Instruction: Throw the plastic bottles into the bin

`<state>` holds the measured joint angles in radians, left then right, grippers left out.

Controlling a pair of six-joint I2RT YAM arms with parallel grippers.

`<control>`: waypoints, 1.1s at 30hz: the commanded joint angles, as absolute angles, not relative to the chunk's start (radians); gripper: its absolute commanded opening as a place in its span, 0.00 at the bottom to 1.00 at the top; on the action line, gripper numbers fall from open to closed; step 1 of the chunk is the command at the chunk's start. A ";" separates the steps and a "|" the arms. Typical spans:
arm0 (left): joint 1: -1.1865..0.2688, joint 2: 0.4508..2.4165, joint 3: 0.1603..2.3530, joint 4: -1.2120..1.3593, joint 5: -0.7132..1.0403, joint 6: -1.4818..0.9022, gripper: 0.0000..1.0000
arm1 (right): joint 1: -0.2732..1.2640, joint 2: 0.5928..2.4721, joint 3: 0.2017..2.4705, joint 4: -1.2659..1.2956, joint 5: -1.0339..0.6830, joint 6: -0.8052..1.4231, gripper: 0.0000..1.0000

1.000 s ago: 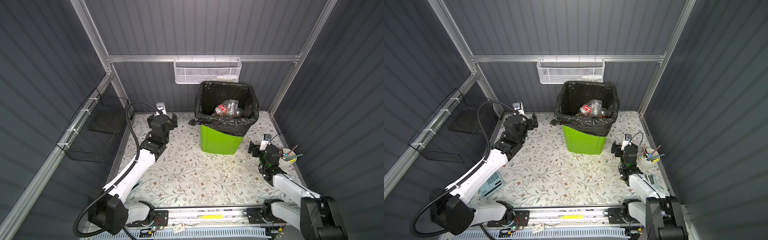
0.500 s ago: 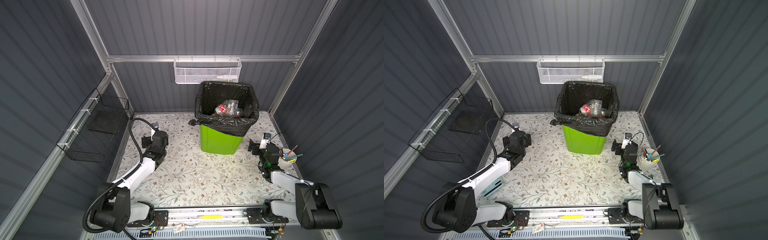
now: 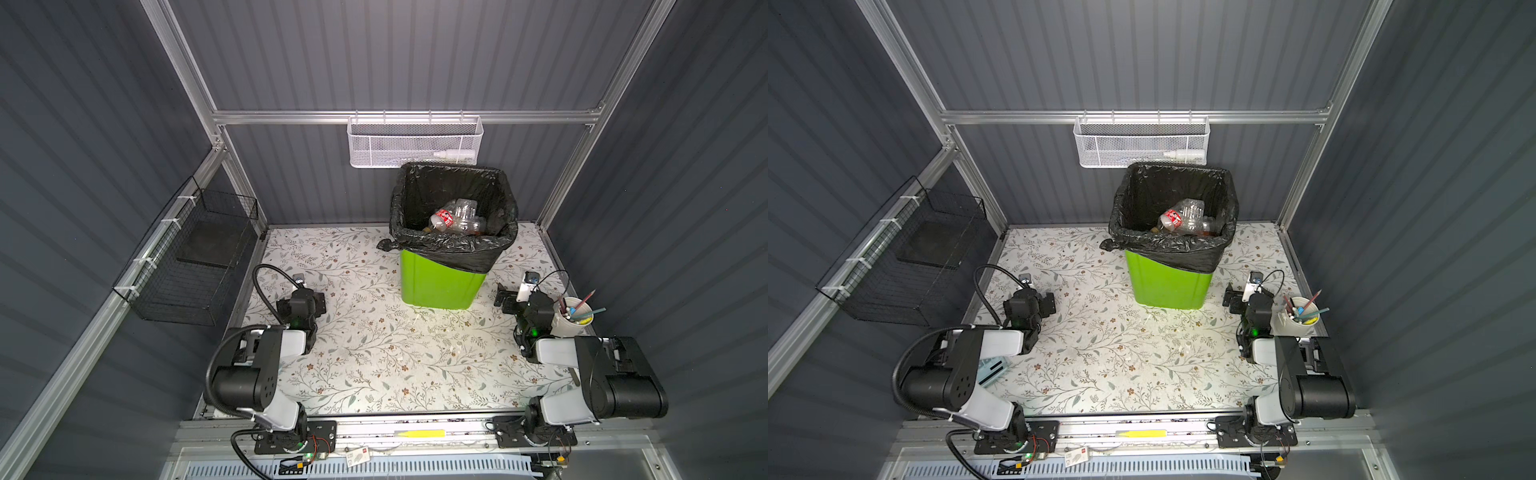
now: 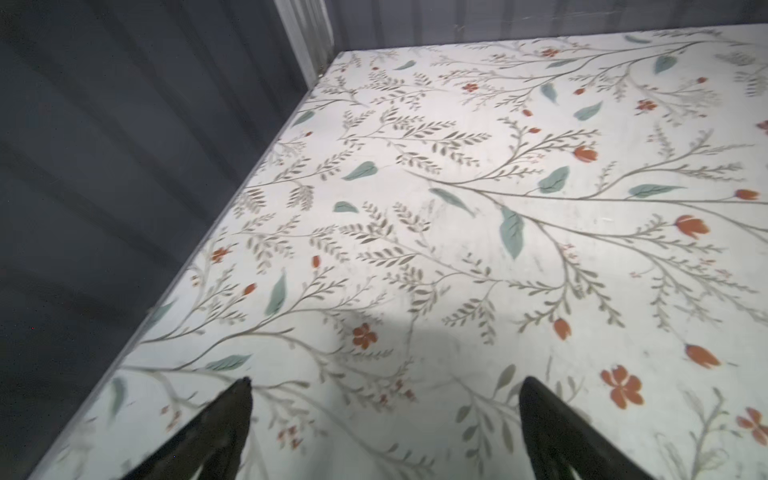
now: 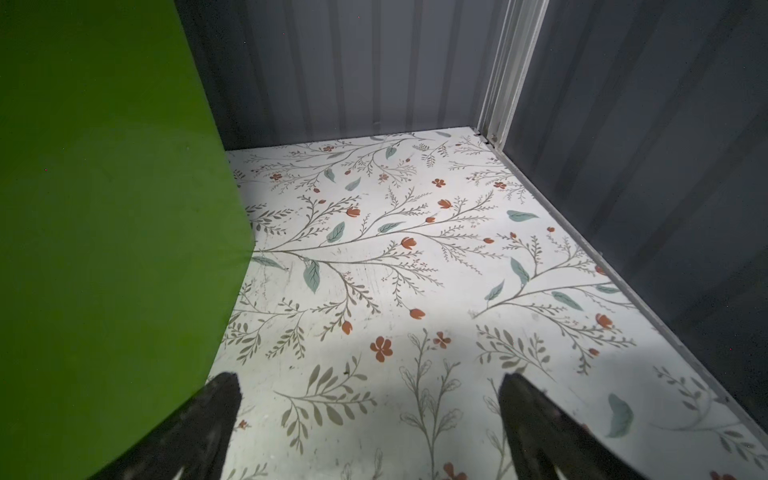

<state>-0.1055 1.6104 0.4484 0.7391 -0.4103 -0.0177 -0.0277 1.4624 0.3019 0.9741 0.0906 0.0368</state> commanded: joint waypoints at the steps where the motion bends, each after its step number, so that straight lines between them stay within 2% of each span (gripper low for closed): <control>1: -0.100 1.720 0.429 1.003 -0.240 0.029 1.00 | -0.035 1.462 0.314 1.004 0.088 0.052 0.99; 7: -0.098 1.707 0.470 0.893 -0.237 0.026 1.00 | -0.037 1.463 0.314 1.005 0.086 0.052 0.99; 33: -0.098 1.715 0.468 0.914 -0.238 0.025 1.00 | -0.037 1.463 0.314 1.005 0.086 0.052 0.99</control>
<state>-0.1028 1.7168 0.4534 0.8852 -0.2489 0.0124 -0.0322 1.4624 0.3023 0.9802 0.0891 0.0448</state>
